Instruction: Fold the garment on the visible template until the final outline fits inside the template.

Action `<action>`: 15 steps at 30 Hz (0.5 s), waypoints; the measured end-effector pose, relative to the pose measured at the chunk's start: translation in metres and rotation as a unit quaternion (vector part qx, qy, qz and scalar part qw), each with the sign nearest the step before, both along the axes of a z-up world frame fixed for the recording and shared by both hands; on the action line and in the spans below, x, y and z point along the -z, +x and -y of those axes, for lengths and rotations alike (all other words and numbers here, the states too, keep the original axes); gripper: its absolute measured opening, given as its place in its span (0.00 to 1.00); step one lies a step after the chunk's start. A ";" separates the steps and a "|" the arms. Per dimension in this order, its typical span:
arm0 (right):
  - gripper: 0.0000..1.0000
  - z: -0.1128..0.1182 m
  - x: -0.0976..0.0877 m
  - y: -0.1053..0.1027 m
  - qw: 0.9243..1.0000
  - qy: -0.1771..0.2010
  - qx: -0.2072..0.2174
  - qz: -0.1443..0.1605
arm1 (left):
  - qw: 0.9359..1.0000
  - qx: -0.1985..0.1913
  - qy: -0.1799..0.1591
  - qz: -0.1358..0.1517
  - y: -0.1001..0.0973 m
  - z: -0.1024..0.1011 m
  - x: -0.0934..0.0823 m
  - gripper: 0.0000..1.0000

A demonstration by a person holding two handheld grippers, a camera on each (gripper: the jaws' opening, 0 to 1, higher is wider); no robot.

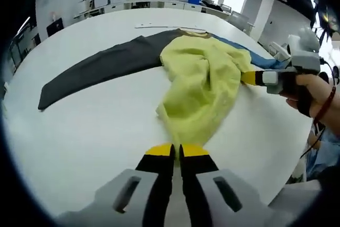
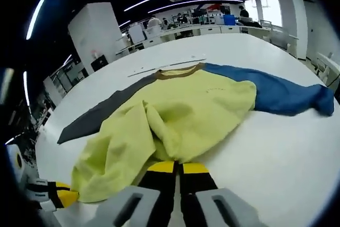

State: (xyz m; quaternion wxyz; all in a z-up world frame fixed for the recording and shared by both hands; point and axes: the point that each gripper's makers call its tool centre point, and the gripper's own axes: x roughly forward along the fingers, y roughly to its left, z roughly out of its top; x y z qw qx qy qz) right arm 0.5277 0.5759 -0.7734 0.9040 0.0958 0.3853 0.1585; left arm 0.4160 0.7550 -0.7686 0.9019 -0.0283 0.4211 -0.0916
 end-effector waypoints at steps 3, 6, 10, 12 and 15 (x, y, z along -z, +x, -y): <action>0.00 0.003 -0.005 -0.005 1.000 0.002 -0.009 0.008 | 1.000 0.007 0.009 0.007 0.000 -0.001 -0.006 0.01; 0.00 0.009 -0.011 -0.010 1.000 0.002 -0.016 0.012 | 1.000 0.011 0.010 0.014 0.000 -0.001 -0.012 0.01; 0.00 0.018 -0.015 -0.019 0.999 -0.007 -0.029 0.014 | 1.000 0.010 0.007 0.021 -0.001 -0.002 -0.018 0.01; 0.00 0.022 -0.017 -0.024 0.999 -0.009 -0.032 0.014 | 1.000 0.012 0.005 0.024 -0.002 -0.002 -0.021 0.01; 0.00 0.031 -0.020 -0.032 0.999 -0.009 -0.034 0.015 | 1.000 0.017 0.007 0.025 -0.005 -0.002 -0.023 0.01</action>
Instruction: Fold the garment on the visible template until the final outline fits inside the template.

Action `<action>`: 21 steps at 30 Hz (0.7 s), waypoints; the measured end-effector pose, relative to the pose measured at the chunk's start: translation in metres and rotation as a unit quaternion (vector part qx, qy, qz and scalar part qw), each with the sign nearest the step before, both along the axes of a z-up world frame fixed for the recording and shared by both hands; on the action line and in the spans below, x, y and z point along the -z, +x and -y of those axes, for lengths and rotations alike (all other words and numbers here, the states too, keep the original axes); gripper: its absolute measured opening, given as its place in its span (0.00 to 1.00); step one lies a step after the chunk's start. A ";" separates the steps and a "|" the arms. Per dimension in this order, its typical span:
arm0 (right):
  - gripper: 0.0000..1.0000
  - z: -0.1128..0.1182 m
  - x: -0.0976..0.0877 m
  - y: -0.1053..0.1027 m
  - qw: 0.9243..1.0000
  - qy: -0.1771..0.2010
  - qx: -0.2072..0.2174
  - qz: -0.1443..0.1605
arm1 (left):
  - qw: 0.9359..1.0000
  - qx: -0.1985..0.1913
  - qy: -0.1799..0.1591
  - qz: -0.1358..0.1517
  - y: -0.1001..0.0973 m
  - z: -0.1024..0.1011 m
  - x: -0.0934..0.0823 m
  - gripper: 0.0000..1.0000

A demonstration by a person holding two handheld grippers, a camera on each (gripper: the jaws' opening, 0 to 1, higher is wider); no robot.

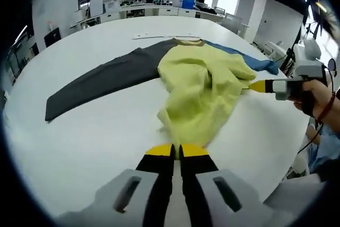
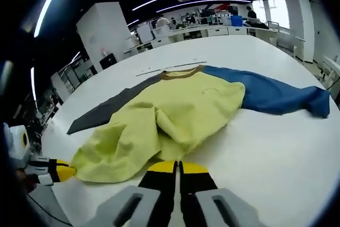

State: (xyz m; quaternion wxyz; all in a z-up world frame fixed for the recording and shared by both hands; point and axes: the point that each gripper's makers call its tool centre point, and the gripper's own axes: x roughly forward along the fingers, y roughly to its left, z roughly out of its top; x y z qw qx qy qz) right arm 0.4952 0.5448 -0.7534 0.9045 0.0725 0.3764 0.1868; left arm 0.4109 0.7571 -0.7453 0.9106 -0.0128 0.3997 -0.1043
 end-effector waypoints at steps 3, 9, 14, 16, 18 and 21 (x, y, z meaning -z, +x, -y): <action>0.00 0.010 -0.002 -0.008 1.000 -0.011 -0.006 0.005 | 1.000 0.007 0.003 -0.002 -0.003 0.000 -0.001 0.01; 0.00 0.031 -0.005 -0.024 1.000 -0.013 -0.006 0.000 | 1.000 0.017 0.003 -0.005 -0.010 0.001 -0.003 0.01; 0.00 0.046 -0.011 -0.038 1.000 -0.011 -0.004 0.002 | 1.000 0.019 -0.001 -0.005 -0.014 -0.002 -0.005 0.01; 0.00 0.051 -0.011 -0.045 1.000 -0.024 -0.011 0.002 | 1.000 0.017 -0.004 -0.009 -0.017 -0.002 -0.004 0.01; 0.00 0.058 -0.011 -0.052 1.000 -0.028 -0.012 0.003 | 1.000 0.017 -0.007 -0.011 -0.019 -0.002 -0.004 0.01; 0.00 0.068 -0.010 -0.060 0.999 -0.031 -0.009 -0.001 | 1.000 0.020 -0.008 -0.012 -0.023 -0.002 -0.005 0.01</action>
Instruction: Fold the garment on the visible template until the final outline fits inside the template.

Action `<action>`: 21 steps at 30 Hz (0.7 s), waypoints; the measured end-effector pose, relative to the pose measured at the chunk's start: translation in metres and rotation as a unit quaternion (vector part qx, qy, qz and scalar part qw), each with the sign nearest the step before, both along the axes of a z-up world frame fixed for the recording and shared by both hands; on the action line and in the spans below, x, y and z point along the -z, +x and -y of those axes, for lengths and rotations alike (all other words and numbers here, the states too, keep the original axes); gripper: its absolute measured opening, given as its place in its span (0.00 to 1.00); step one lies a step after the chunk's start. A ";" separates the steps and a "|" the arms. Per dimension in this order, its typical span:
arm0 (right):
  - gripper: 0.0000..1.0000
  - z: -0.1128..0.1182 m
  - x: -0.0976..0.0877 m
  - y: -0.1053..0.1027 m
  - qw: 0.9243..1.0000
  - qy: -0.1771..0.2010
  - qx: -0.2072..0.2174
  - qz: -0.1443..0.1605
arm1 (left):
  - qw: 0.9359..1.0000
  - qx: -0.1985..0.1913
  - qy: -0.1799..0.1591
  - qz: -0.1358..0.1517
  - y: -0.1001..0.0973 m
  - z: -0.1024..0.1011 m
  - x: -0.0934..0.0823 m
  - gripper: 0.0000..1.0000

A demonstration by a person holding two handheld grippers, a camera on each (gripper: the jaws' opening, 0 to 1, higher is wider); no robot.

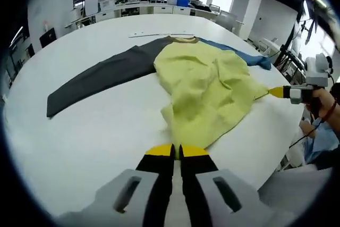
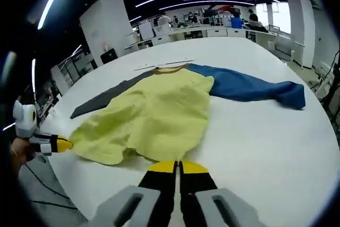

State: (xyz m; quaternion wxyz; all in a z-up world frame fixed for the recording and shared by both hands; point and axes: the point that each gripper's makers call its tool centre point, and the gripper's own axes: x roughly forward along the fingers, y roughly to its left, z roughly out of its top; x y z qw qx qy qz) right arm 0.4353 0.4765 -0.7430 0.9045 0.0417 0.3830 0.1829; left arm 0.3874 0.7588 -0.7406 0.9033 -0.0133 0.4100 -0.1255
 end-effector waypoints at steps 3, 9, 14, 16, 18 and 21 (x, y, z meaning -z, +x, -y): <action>0.00 0.009 0.000 -0.008 1.000 -0.007 -0.002 -0.002 | 1.000 0.004 0.002 -0.002 -0.004 0.000 0.000 0.01; 0.00 0.023 0.000 -0.020 1.000 -0.013 -0.002 -0.008 | 1.000 0.012 -0.004 0.005 -0.012 -0.002 0.001 0.01; 0.00 0.038 0.003 -0.032 1.000 -0.018 0.008 -0.014 | 1.000 0.012 -0.002 -0.006 -0.022 -0.006 0.005 0.01; 0.00 0.042 0.007 -0.037 1.000 -0.021 0.010 -0.020 | 1.000 0.012 -0.003 -0.009 -0.024 -0.007 0.006 0.01; 0.00 0.045 0.010 -0.042 0.999 -0.025 0.008 -0.026 | 1.000 0.009 -0.004 -0.013 -0.026 -0.008 0.007 0.01; 0.00 0.049 0.010 -0.048 0.999 -0.024 0.011 -0.029 | 1.000 0.003 -0.010 -0.019 -0.030 -0.010 0.009 0.01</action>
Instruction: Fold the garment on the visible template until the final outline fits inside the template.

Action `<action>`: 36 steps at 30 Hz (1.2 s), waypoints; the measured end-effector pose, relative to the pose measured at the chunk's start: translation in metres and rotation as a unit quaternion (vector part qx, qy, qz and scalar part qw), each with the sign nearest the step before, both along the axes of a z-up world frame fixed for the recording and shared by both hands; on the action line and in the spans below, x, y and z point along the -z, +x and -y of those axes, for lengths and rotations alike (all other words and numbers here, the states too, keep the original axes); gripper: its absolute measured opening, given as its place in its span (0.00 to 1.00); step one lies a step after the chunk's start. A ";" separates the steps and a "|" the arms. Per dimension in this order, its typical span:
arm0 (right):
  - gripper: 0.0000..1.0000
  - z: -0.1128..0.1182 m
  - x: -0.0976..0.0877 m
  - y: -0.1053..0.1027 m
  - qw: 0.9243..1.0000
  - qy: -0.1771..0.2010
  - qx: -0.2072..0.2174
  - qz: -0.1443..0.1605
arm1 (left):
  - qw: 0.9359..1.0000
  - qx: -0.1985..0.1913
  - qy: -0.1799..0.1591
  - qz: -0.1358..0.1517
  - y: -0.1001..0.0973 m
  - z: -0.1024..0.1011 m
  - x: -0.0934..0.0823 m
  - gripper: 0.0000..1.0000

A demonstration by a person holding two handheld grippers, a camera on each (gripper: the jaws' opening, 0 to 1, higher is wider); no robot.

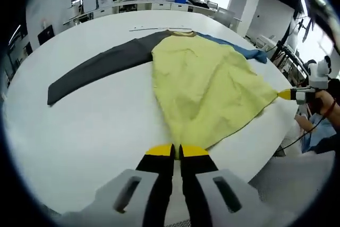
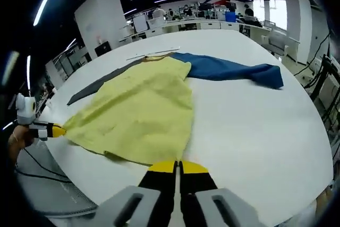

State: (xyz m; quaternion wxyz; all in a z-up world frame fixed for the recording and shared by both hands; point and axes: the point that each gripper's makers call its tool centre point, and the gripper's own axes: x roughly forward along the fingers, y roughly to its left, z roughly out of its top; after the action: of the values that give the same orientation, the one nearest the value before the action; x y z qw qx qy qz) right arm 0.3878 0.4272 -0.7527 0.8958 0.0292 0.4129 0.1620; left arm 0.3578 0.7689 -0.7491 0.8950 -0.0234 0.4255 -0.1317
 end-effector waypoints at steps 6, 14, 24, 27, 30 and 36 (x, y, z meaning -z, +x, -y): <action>0.00 0.010 0.000 -0.011 1.000 -0.005 0.006 -0.011 | 1.000 -0.006 0.002 -0.011 -0.006 -0.003 0.003 0.01; 0.00 0.017 0.012 -0.028 0.999 -0.015 0.015 -0.028 | 1.000 -0.003 0.000 -0.031 -0.019 -0.002 0.008 0.01; 0.00 0.024 0.011 -0.033 0.999 -0.020 0.026 -0.032 | 0.999 0.009 -0.002 -0.045 -0.036 0.004 0.015 0.01; 0.00 0.024 0.013 -0.036 0.999 -0.021 0.027 -0.035 | 0.999 0.009 -0.002 -0.052 -0.040 0.003 0.018 0.01; 0.00 0.027 0.014 -0.038 0.999 -0.018 0.033 -0.039 | 0.998 0.020 0.008 -0.058 -0.044 0.005 0.021 0.01; 0.00 0.028 0.011 -0.040 0.999 -0.020 0.030 -0.037 | 0.998 0.027 0.017 -0.063 -0.047 0.006 0.022 0.01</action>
State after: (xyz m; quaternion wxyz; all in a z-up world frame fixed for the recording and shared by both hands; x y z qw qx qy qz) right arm 0.3482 0.3992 -0.7640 0.8847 0.0296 0.4481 0.1253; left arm 0.3107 0.7625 -0.7713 0.8630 -0.0049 0.4834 -0.1467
